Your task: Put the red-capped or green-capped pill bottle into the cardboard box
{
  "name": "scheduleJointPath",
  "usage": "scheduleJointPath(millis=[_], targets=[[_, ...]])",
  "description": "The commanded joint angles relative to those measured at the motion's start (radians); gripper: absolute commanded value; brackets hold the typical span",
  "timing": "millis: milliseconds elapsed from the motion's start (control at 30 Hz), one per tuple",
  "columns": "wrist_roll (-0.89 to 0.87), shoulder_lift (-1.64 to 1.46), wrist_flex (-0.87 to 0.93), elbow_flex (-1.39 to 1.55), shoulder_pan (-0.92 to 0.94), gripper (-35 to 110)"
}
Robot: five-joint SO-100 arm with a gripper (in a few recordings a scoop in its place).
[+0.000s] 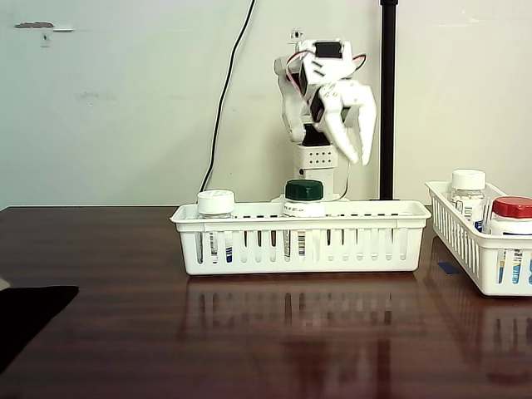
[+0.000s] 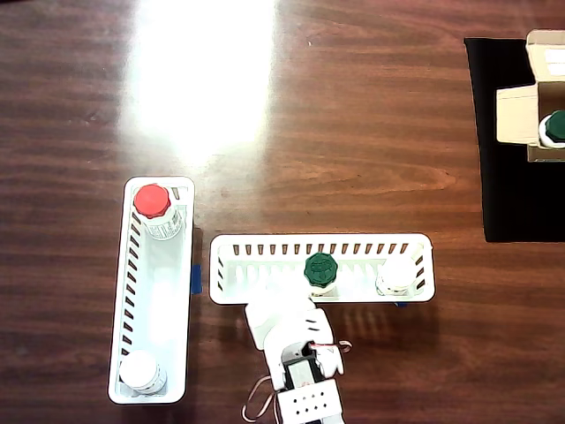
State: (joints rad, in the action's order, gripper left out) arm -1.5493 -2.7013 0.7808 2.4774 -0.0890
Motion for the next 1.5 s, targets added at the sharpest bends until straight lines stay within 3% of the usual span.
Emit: scheduleJointPath(millis=[0, 167, 300, 600, 667, 733, 800, 900, 1133, 1467], targets=[[-0.026, -0.112, -0.035, 0.063, 0.015, 1], [-0.04, -0.403, -0.008, 0.282, 0.023, 1], [-0.052, -0.744, 0.153, 0.433, 0.041, 1], [0.014, -0.735, 0.169, 0.483, 0.031, 2], [-0.095, -0.735, 0.215, 0.483, 0.014, 2], [-0.336, -0.733, 0.347, 0.483, 0.063, 2], [-0.253, -0.693, 0.365, 0.483, 0.087, 2], [0.028, -0.736, 0.364, 0.483, 0.107, 2], [0.492, -0.733, 0.364, 0.483, 0.117, 2], [0.759, -0.733, 0.364, 0.483, 0.115, 2]])
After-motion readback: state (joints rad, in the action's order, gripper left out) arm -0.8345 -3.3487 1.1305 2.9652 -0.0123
